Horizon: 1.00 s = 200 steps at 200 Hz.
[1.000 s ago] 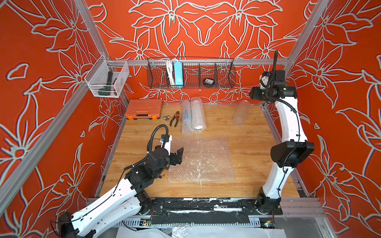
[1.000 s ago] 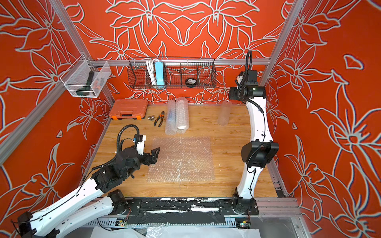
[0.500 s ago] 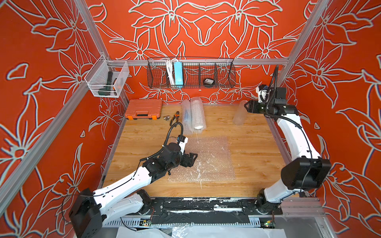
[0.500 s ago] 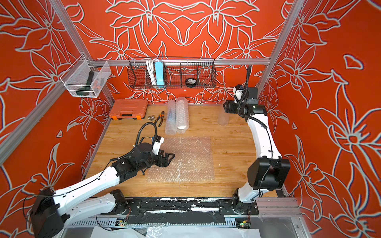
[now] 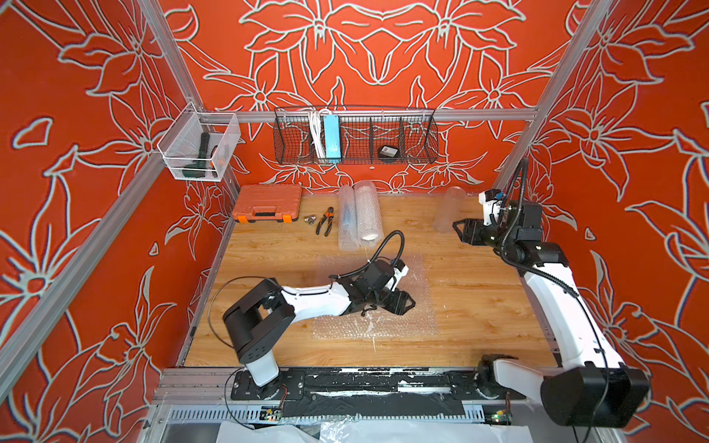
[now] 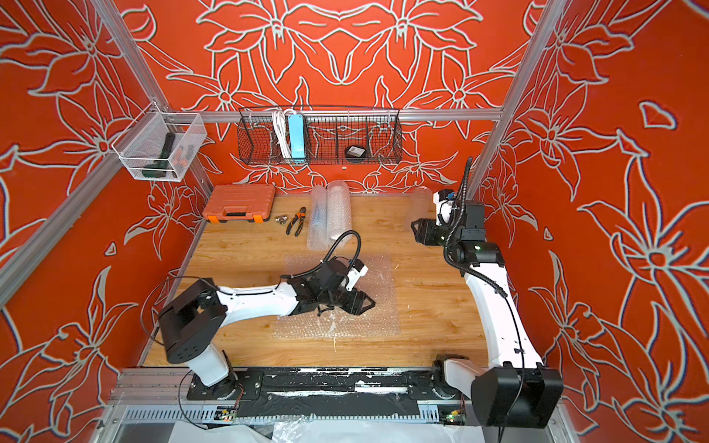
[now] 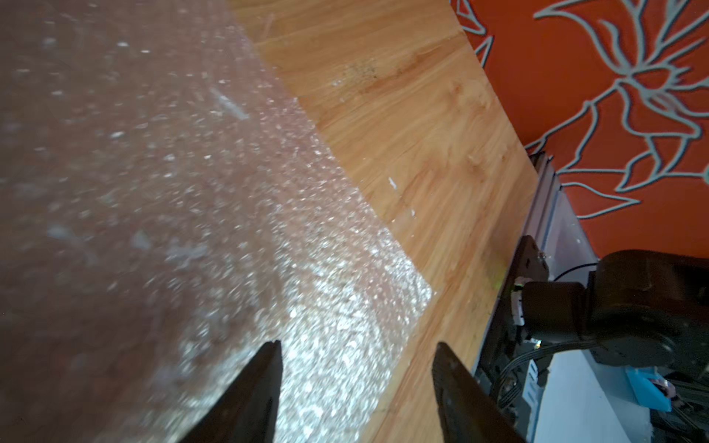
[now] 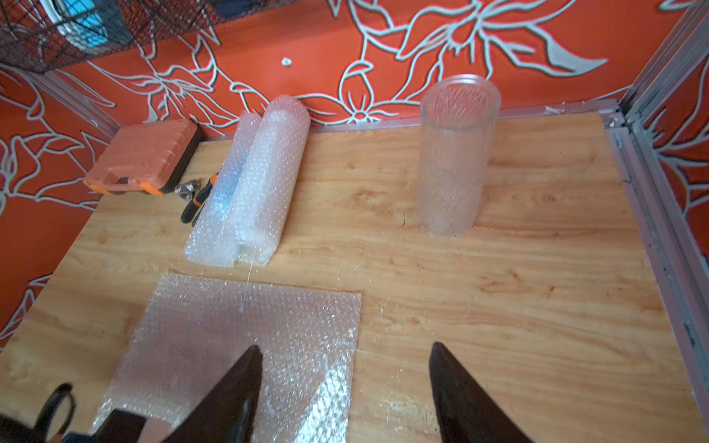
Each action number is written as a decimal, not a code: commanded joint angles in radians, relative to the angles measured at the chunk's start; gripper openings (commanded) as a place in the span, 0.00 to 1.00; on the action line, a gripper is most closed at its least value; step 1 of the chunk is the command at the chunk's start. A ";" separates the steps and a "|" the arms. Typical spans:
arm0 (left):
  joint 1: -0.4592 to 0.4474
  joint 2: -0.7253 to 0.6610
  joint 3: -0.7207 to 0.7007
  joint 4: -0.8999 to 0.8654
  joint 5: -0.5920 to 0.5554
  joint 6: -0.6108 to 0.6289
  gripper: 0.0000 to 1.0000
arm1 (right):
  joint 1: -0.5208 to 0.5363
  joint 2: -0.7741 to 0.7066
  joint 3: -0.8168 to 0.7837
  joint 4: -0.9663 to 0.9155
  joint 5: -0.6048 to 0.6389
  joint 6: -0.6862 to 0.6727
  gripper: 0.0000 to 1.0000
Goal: Unwrap the vase from the bubble wrap
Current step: Move the bubble wrap to the center of the board.
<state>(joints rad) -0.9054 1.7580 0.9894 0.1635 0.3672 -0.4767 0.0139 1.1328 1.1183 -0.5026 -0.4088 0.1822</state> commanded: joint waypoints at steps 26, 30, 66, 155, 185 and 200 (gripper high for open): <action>-0.010 0.167 0.056 0.082 0.095 -0.045 0.53 | 0.029 -0.072 -0.101 -0.021 -0.016 0.031 0.70; -0.010 0.174 0.052 0.076 0.081 -0.046 0.52 | 0.033 -0.075 -0.108 -0.018 -0.020 0.033 0.70; -0.010 0.193 -0.024 0.027 -0.024 -0.024 0.53 | 0.060 -0.080 -0.141 -0.001 -0.033 0.055 0.70; 0.002 -0.059 -0.316 -0.194 -0.339 -0.013 0.56 | 0.106 -0.050 -0.154 0.019 0.005 0.063 0.70; 0.015 -0.178 -0.372 -0.286 -0.427 -0.018 0.57 | 0.114 -0.043 -0.146 0.021 0.012 0.068 0.70; 0.023 -0.236 -0.388 -0.335 -0.470 -0.029 0.57 | 0.119 -0.041 -0.143 0.021 0.017 0.072 0.70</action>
<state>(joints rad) -0.9024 1.5650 0.6621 0.0906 0.0353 -0.4915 0.1207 1.0866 0.9745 -0.4984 -0.4152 0.2443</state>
